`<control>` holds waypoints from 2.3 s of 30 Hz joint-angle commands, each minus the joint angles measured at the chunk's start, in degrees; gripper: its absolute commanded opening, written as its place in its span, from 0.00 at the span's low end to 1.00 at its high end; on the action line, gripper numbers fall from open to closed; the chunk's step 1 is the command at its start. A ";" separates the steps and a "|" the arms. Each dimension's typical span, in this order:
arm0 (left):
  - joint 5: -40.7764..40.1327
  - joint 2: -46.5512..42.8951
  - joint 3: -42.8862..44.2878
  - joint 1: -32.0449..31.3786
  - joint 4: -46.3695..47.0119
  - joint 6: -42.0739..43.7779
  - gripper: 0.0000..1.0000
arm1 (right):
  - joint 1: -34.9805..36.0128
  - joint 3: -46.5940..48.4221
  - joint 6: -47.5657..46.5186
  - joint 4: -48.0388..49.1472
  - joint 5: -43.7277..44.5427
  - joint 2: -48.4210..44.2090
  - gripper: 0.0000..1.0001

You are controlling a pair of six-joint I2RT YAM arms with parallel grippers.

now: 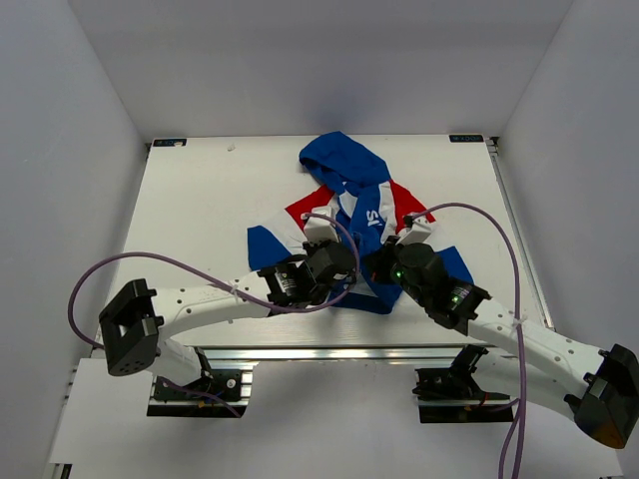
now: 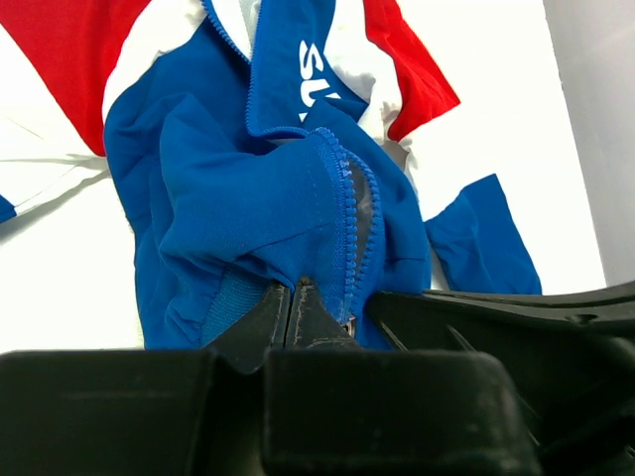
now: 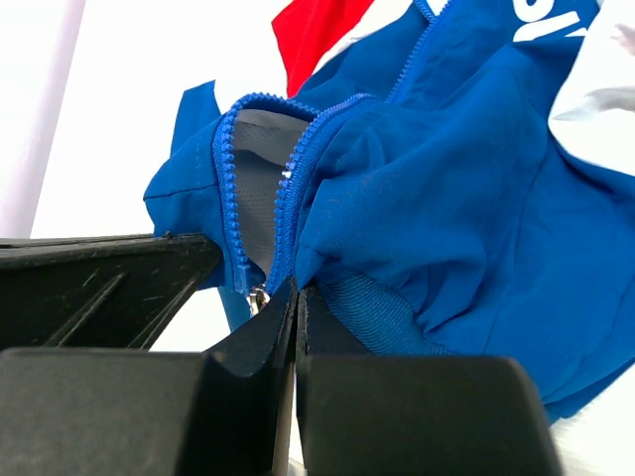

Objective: Zip up the jacket

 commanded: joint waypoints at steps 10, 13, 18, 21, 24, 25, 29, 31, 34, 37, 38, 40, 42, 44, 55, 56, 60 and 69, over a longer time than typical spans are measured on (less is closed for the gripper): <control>-3.05 0.23 3.01 -0.56 -1.20 -0.06 0.00 | 1.15 3.79 0.63 -1.20 4.95 -0.48 0.00; -2.34 0.32 2.83 -0.56 -0.85 0.03 0.00 | 1.24 4.14 0.71 -1.12 4.78 0.05 0.00; -2.34 1.02 3.45 -0.65 -1.37 0.03 0.00 | 1.50 4.67 0.63 -0.85 4.51 0.22 0.00; -2.69 1.28 3.71 -0.65 -1.72 -0.06 0.00 | 1.59 4.76 0.54 -0.85 4.86 0.14 0.00; -2.60 1.28 3.62 -0.74 -1.72 -0.06 0.00 | 1.59 4.85 0.54 -0.85 4.86 0.40 0.00; -2.52 1.28 3.71 -0.74 -1.72 -0.06 0.00 | 1.68 4.93 0.71 -0.85 4.78 0.49 0.00; -2.52 1.20 3.80 -0.82 -1.72 0.03 0.00 | 1.68 4.94 1.07 -0.59 5.13 0.66 0.00; -2.34 1.02 3.54 -0.82 -1.64 0.03 0.00 | 1.68 5.02 1.07 -0.76 5.56 0.66 0.00; -2.25 0.84 3.36 -1.00 -1.37 0.12 0.00 | 1.68 5.20 1.50 -0.94 6.27 0.84 0.00; -2.52 0.84 3.36 -1.26 -1.55 0.21 0.00 | 1.68 5.55 2.21 -1.73 6.88 1.19 0.00; -2.52 0.84 3.36 -1.35 -1.55 0.29 0.00 | 1.59 5.81 2.30 -1.90 7.06 1.36 0.00; -2.60 0.84 3.36 -1.44 -1.55 0.38 0.00 | 1.59 5.90 2.47 -2.17 7.15 1.54 0.00; -2.78 1.02 3.45 -1.61 -1.63 0.47 0.00 | 1.59 6.16 2.91 -2.52 7.50 1.63 0.00; -2.95 1.02 3.45 -1.70 -1.72 0.56 0.00 | 1.59 6.51 3.87 -3.40 8.20 1.98 0.00; -0.94 1.02 3.27 -2.05 -2.95 1.35 0.00 | 1.68 7.31 4.32 -3.22 8.20 2.95 0.00; 1.24 0.76 3.01 -1.97 -2.61 1.96 0.00 | 1.59 7.40 4.06 -2.96 8.55 2.86 0.00; 11.87 -2.05 -1.64 -1.71 4.58 8.62 0.00 | 1.59 7.66 3.00 -2.61 8.29 2.51 0.00; 24.38 -7.51 -9.21 1.81 10.06 14.44 0.00 | 1.68 7.13 1.68 -2.69 6.36 1.28 0.00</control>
